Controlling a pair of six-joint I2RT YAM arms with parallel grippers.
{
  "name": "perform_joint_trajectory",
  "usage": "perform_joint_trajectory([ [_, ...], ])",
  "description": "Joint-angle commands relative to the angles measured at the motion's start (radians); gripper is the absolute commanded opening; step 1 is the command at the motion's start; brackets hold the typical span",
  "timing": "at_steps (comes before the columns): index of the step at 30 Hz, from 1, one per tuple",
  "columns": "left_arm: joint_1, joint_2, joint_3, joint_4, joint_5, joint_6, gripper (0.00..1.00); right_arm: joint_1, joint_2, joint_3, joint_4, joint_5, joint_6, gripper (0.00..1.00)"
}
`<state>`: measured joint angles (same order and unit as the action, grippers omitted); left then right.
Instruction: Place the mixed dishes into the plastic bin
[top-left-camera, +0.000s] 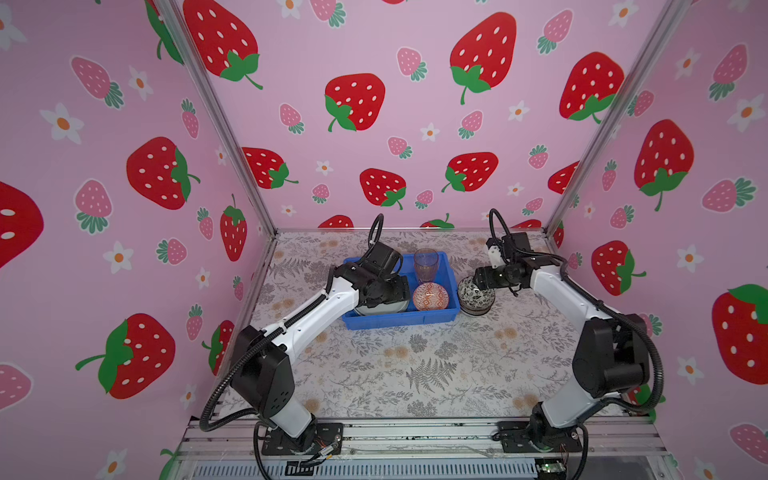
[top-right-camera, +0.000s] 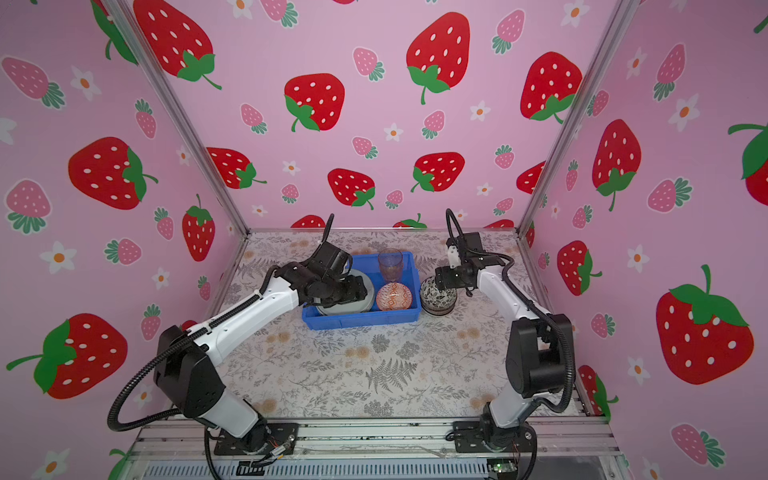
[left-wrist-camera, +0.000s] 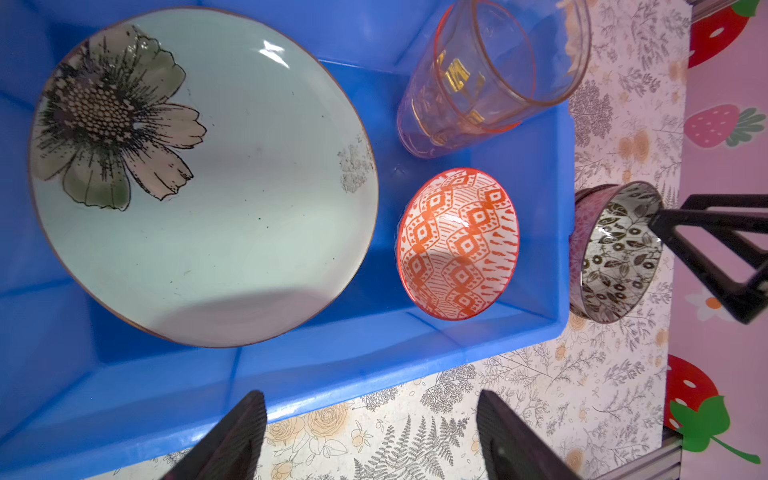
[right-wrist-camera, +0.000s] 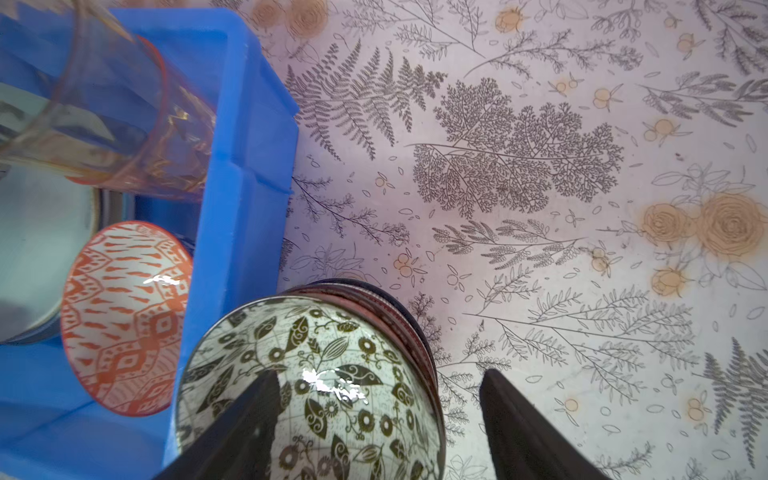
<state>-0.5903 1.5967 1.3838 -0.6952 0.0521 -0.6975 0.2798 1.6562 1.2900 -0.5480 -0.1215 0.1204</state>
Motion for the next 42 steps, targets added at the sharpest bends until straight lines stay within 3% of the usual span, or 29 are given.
perform_joint_trajectory([
  [1, 0.007, -0.023, -0.008, 0.006, -0.026, -0.019, 0.82, 0.012, 0.001, 0.017, -0.039, 0.083, 0.031, 0.78],
  [17, 0.007, -0.007, -0.012, 0.018, -0.009, -0.016, 0.82, 0.04, 0.032, -0.017, -0.072, 0.147, 0.073, 0.61],
  [33, 0.014, 0.016, -0.019, 0.028, 0.007, -0.008, 0.83, 0.064, 0.018, 0.002, -0.106, 0.252, 0.087, 0.22],
  [42, 0.02, 0.018, -0.026, 0.034, 0.012, -0.006, 0.82, 0.074, -0.019, 0.04, -0.127, 0.286, 0.091, 0.18],
])
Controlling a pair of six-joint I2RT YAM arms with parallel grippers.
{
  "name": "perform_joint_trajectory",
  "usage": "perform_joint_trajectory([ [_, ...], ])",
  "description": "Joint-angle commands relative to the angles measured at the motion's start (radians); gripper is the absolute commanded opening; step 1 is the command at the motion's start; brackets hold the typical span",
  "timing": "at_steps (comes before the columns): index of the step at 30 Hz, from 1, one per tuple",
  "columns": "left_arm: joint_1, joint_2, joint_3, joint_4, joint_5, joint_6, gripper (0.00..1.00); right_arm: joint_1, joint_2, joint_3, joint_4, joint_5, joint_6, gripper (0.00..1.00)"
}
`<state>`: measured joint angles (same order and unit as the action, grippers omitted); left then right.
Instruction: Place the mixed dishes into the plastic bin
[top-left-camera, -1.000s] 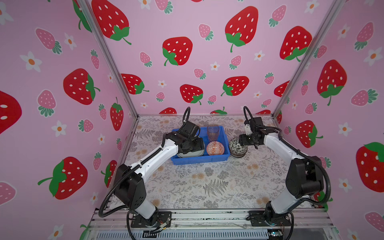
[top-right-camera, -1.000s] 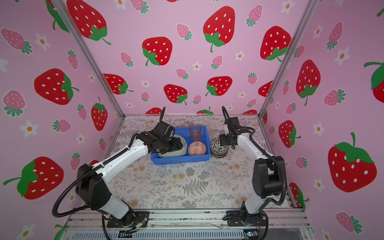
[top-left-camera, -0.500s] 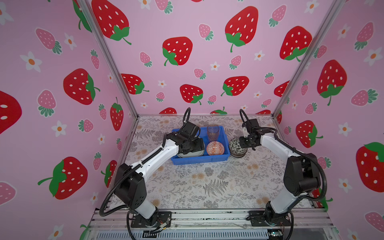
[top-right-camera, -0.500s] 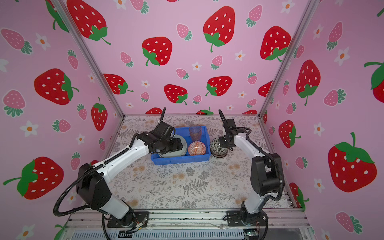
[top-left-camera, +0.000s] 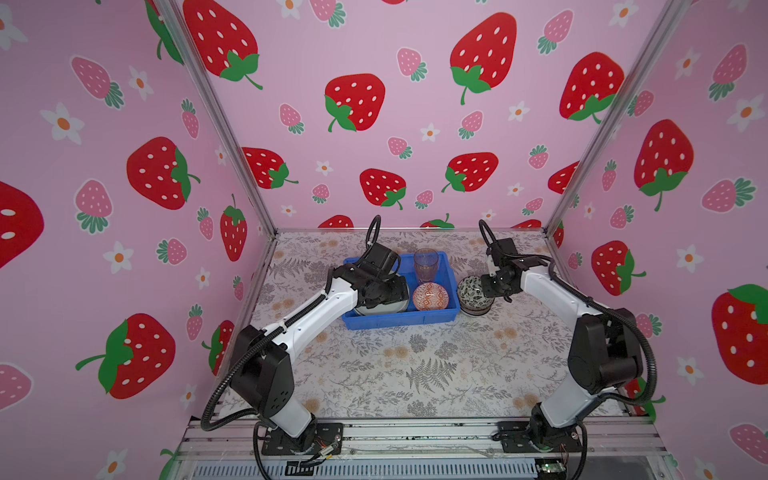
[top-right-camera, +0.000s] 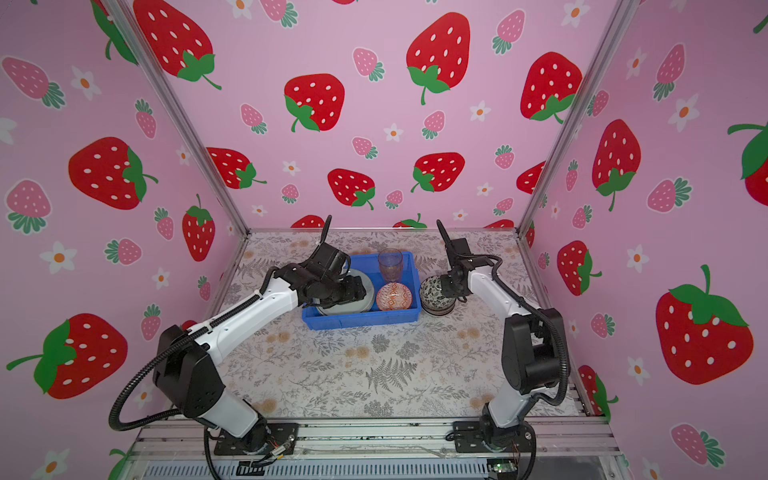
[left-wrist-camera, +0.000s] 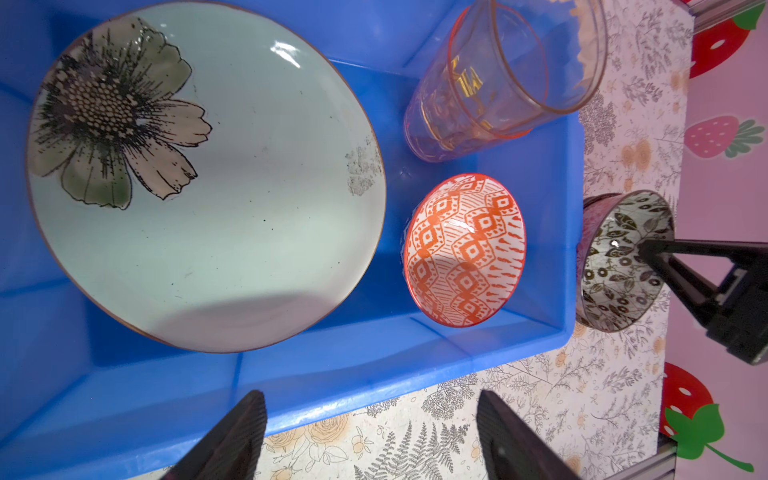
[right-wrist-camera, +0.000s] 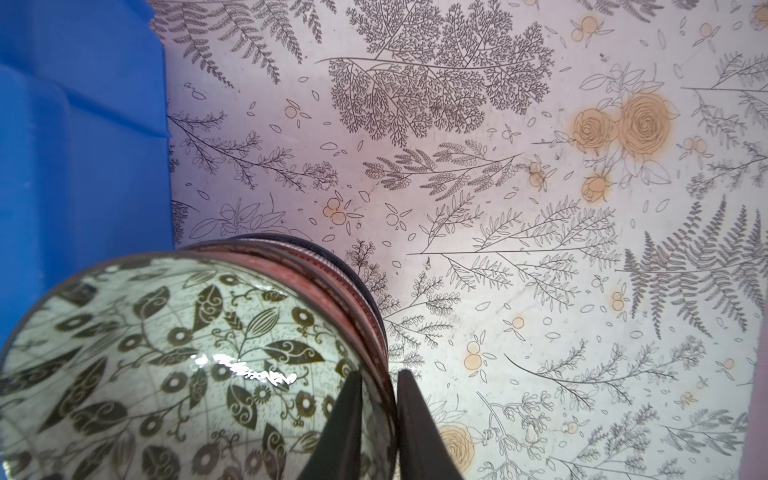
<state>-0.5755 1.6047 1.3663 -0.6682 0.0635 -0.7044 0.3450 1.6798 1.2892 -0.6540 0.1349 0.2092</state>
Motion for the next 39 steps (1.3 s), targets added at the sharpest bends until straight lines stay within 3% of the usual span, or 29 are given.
perform_joint_trajectory([
  [1, 0.006, 0.009, -0.01, 0.007, 0.001, 0.002, 0.82, 0.011, -0.049, 0.045, -0.024, 0.037, 0.002, 0.18],
  [12, 0.009, 0.011, -0.017, 0.012, 0.006, 0.001, 0.82, 0.014, -0.076, 0.064, -0.03, 0.051, 0.001, 0.17],
  [22, 0.011, 0.003, -0.024, 0.009, 0.004, 0.003, 0.82, 0.014, -0.027, 0.036, 0.001, 0.017, -0.01, 0.25],
  [39, 0.016, 0.011, -0.02, 0.006, 0.006, 0.005, 0.82, 0.014, 0.021, 0.018, 0.036, -0.003, -0.022, 0.21],
])
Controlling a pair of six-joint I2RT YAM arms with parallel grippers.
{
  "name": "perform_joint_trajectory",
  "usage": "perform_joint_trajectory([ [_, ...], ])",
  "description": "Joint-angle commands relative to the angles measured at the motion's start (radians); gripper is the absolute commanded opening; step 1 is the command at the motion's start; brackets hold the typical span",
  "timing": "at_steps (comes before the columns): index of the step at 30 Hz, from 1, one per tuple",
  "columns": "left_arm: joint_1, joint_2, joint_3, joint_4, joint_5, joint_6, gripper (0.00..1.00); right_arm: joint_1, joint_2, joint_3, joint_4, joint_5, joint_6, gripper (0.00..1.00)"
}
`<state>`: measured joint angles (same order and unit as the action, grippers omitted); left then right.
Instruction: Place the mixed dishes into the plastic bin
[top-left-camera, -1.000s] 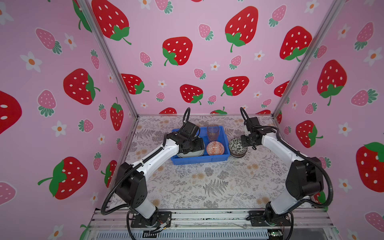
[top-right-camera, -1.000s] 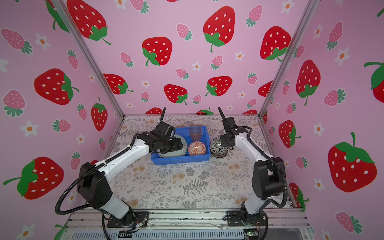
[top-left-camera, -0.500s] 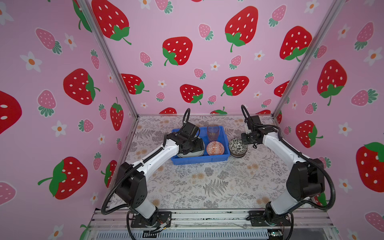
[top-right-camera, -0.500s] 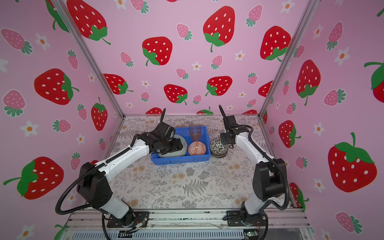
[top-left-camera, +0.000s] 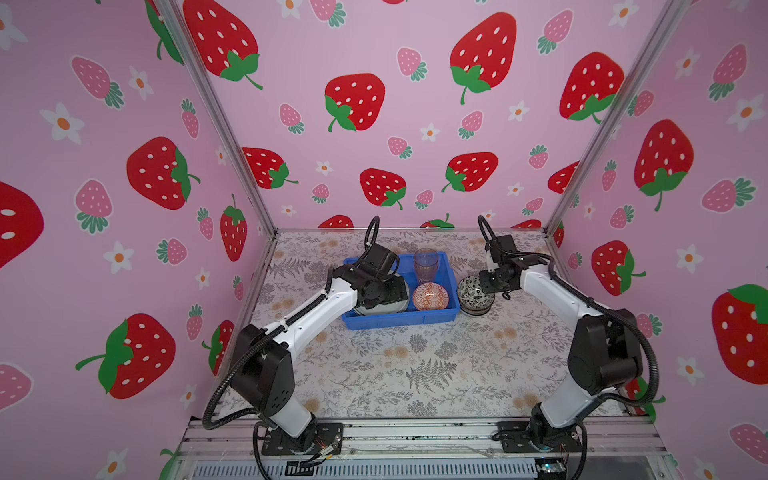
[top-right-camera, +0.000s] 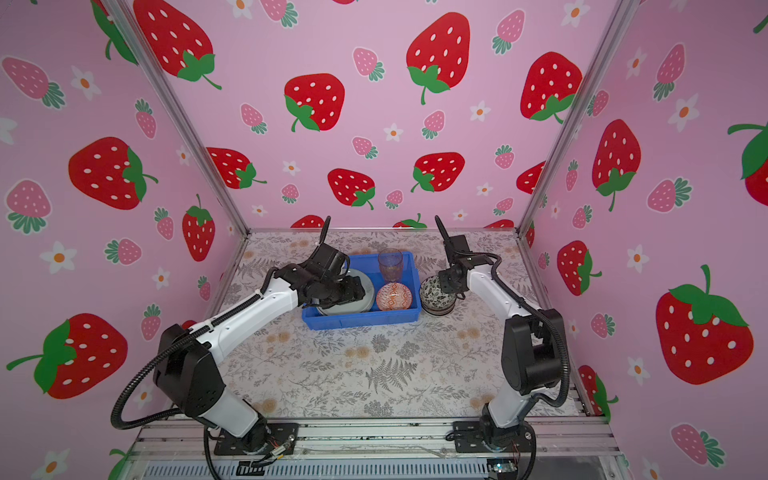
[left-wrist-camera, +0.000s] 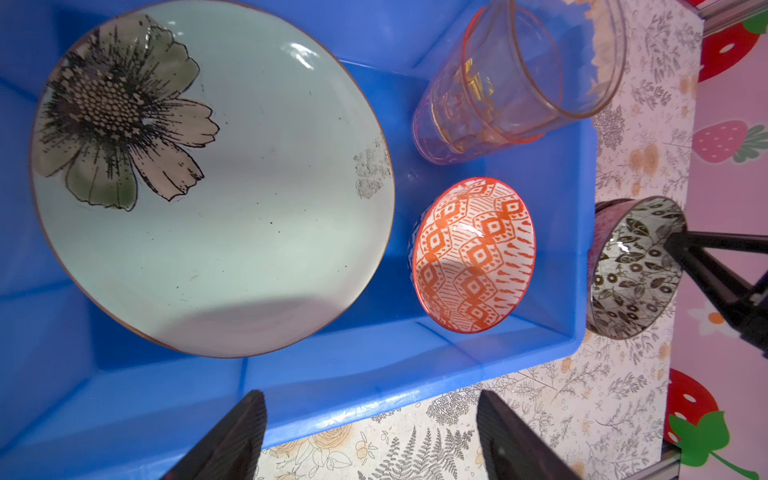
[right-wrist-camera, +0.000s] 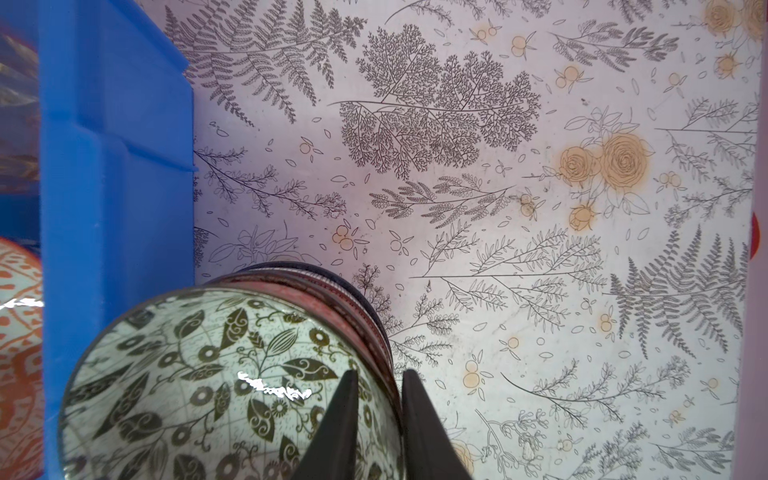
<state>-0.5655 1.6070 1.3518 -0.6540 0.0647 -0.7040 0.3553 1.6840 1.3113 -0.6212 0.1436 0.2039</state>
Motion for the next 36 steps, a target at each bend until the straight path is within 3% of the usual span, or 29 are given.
perform_joint_trajectory([
  [1, 0.006, 0.008, -0.005, -0.007, 0.006, 0.004, 0.82, 0.004, 0.016, -0.004, 0.003, -0.012, -0.017, 0.21],
  [6, 0.006, 0.014, -0.002, -0.007, 0.009, 0.004, 0.82, 0.004, 0.023, -0.006, 0.003, -0.012, -0.024, 0.2],
  [17, 0.006, 0.017, -0.005, -0.007, 0.009, 0.003, 0.82, 0.004, -0.021, -0.001, 0.0, -0.004, -0.018, 0.08],
  [24, 0.006, 0.017, -0.007, -0.007, 0.009, 0.003, 0.82, 0.004, -0.061, 0.014, -0.021, -0.023, -0.014, 0.07],
  [28, 0.006, 0.015, -0.008, -0.007, 0.009, 0.001, 0.82, 0.005, -0.096, 0.002, -0.02, -0.09, 0.0, 0.14],
  [36, 0.007, 0.01, -0.013, -0.007, 0.007, 0.002, 0.82, 0.02, -0.2, -0.096, 0.03, -0.271, -0.07, 0.46],
])
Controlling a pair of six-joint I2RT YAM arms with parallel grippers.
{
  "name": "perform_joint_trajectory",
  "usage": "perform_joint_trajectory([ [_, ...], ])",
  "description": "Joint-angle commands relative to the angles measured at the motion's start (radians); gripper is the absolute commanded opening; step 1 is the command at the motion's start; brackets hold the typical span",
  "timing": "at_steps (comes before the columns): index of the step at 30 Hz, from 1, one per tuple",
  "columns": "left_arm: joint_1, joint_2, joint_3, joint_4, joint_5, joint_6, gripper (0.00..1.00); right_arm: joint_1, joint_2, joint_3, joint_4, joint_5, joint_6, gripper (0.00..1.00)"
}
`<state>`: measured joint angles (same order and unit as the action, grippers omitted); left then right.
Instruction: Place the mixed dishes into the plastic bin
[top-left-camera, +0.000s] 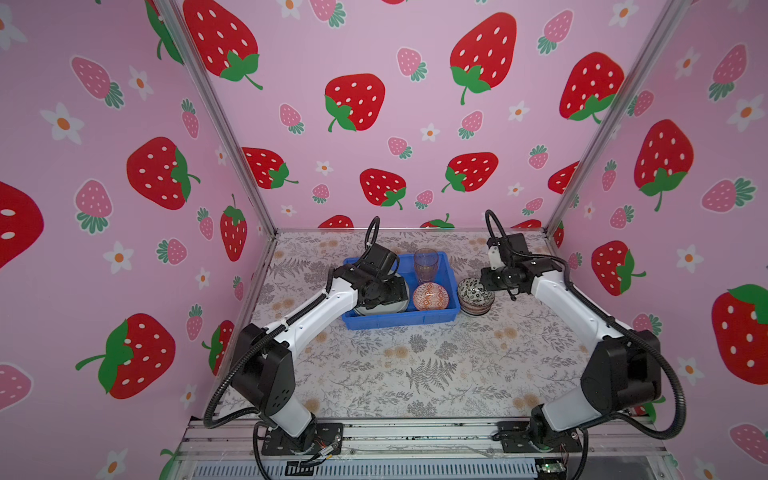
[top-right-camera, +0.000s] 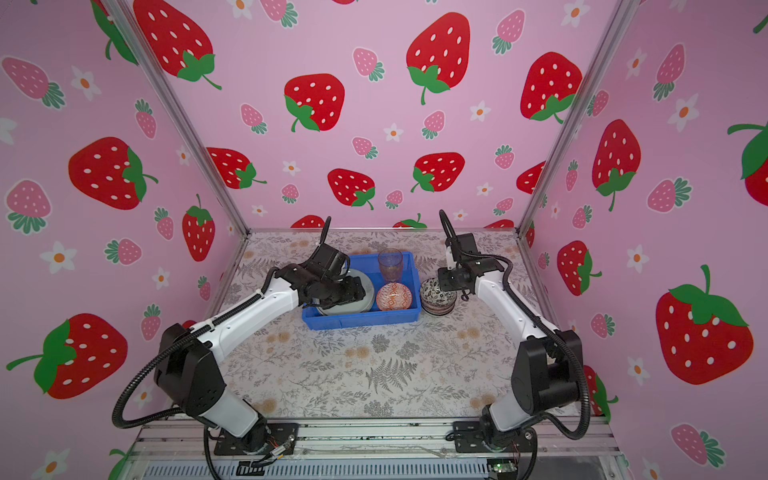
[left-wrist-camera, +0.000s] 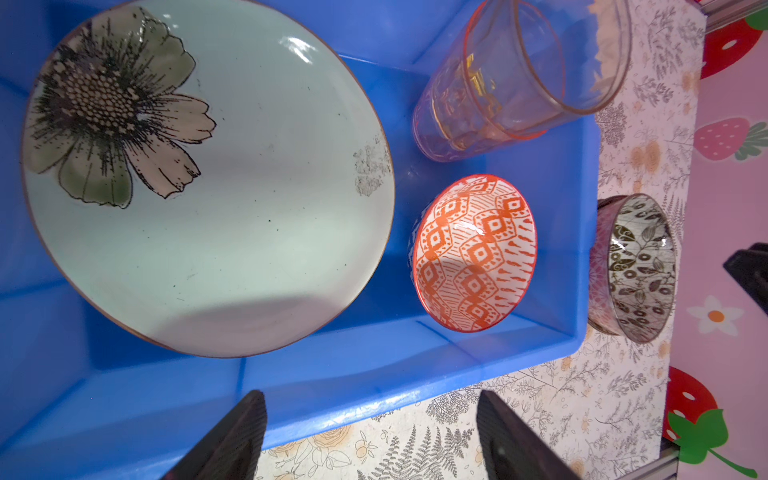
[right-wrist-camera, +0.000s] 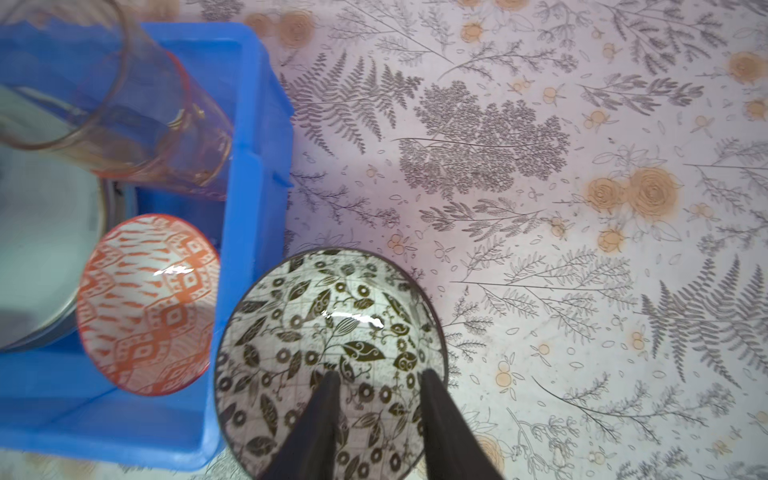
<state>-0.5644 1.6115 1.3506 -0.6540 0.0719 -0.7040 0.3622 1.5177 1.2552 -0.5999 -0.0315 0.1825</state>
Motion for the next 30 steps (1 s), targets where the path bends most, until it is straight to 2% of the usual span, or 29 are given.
perform_joint_trajectory([
  [1, 0.005, 0.005, -0.011, -0.007, 0.0, 0.0, 0.82, 0.016, -0.046, -0.055, 0.017, -0.112, -0.063, 0.51],
  [4, 0.004, 0.003, -0.01, -0.005, 0.0, 0.001, 0.82, 0.027, -0.08, -0.103, 0.043, -0.16, -0.106, 0.6],
  [9, 0.004, -0.003, -0.008, -0.009, -0.003, 0.003, 0.82, 0.049, -0.106, -0.157, 0.078, -0.184, -0.133, 0.62],
  [19, 0.014, -0.024, -0.022, -0.016, -0.012, 0.004, 0.82, 0.113, -0.066, -0.185, 0.11, -0.101, -0.203, 0.61],
  [27, 0.02, -0.027, -0.027, -0.016, -0.009, 0.005, 0.82, 0.123, -0.022, -0.178, 0.112, -0.045, -0.216, 0.53],
  [30, 0.021, -0.035, -0.024, -0.023, -0.012, 0.006, 0.82, 0.123, -0.032, -0.176, 0.121, -0.053, -0.208, 0.52],
])
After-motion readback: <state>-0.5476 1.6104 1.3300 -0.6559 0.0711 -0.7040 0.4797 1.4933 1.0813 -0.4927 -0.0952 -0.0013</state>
